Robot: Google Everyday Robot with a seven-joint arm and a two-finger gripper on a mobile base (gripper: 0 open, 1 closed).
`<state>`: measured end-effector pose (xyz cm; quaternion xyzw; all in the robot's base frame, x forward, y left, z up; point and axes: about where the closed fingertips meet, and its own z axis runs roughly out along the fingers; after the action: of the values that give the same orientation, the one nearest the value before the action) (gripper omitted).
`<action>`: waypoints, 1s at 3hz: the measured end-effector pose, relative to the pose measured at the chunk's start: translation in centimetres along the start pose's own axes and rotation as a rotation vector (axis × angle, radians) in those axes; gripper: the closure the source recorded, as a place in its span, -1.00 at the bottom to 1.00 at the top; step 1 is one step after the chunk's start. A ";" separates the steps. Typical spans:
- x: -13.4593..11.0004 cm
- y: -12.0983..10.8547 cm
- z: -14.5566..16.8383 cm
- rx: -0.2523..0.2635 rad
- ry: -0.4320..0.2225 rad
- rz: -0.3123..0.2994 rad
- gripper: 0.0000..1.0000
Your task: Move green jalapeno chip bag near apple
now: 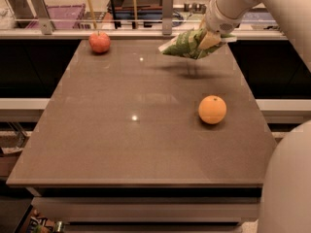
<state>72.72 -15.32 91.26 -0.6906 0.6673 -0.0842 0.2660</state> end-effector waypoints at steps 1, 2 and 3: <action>-2.5 -1.5 0.3 0.049 -0.030 -0.037 1.00; -5.1 -2.9 1.3 0.097 -0.059 -0.057 1.00; -7.6 -3.4 2.6 0.109 -0.082 -0.046 1.00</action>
Offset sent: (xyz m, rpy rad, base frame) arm 0.0412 0.0818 0.0274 0.0615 -0.1860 0.0684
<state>76.17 -7.43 92.50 -0.6930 0.6342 -0.0981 0.3284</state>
